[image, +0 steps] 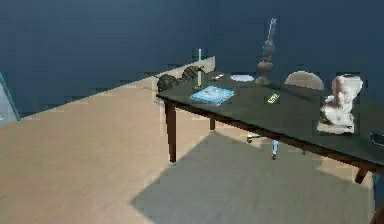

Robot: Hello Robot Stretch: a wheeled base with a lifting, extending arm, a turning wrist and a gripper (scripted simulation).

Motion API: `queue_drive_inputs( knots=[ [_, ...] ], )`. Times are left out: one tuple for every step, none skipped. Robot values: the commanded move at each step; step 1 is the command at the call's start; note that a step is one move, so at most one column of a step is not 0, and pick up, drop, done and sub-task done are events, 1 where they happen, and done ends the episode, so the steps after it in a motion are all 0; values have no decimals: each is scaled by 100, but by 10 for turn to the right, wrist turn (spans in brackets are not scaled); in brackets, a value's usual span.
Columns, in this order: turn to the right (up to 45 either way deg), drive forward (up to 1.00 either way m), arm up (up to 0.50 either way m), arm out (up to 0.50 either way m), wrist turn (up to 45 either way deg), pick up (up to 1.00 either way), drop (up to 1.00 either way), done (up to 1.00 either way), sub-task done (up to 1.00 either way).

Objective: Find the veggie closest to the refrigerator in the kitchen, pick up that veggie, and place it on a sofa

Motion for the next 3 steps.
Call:
queue_drive_inputs(
  knots=[
    [300,0,0,0,0,0,0,0,0],
    [0,15,0,0,0,0,0,0,0],
    [-450,0,0,0,0,0,0,0,0]
  ],
)
